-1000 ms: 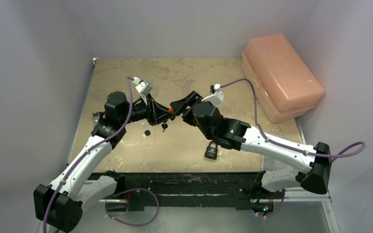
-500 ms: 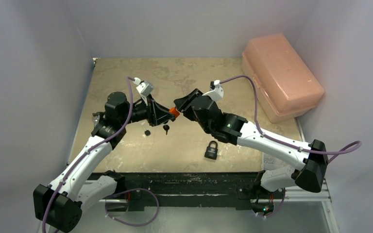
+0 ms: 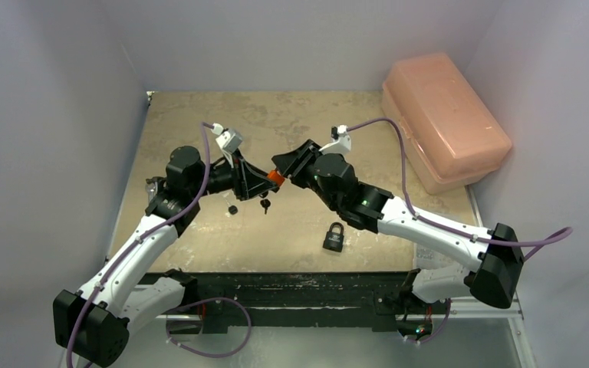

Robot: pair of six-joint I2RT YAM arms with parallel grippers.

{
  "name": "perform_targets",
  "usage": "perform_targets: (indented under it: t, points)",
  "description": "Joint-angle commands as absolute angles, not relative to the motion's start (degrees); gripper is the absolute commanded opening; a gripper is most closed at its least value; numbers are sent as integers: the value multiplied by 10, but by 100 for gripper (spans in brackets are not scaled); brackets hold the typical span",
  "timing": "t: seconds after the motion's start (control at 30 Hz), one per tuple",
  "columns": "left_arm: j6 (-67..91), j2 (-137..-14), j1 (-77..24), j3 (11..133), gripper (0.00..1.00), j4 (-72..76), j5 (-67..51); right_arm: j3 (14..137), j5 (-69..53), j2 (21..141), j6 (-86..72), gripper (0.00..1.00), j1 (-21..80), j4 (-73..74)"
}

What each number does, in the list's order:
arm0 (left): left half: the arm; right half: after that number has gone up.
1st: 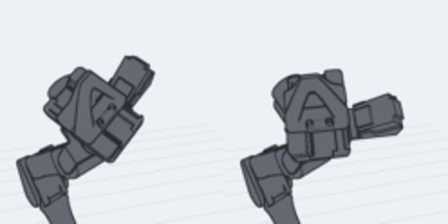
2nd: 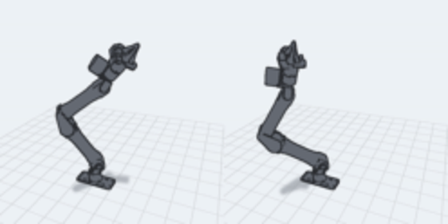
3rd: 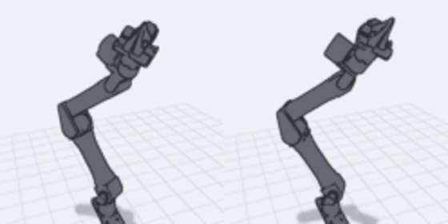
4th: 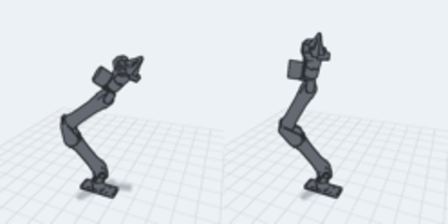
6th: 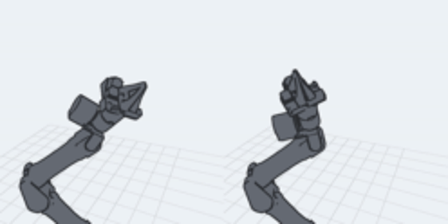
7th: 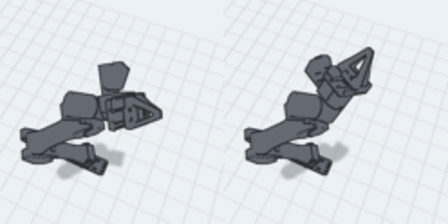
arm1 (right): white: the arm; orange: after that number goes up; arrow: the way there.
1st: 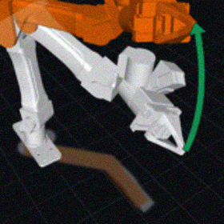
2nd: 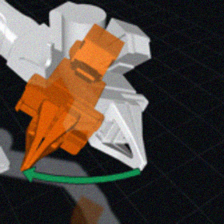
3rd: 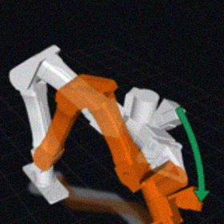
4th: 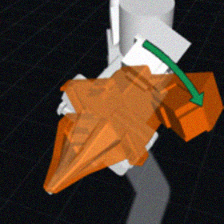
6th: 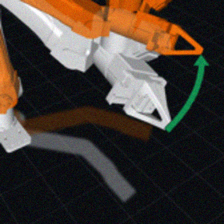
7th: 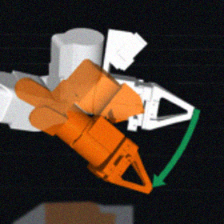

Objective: Unlock with the key

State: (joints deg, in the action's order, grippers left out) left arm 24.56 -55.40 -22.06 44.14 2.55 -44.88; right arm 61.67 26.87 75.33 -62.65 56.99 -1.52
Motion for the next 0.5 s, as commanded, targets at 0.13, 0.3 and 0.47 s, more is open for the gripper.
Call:
perform_targets:
  t: [0.13,0.3,0.47]
  points:
    - [255,-554,-255,448,0,83,-539,617,204,751,-587,51,569,-128]
    - [244,-556,-258,453,0,68,-532,619,183,756,-578,57,569,-138]
    - [233,-556,-258,457,0,53,-516,612,169,745,-572,53,569,-145]
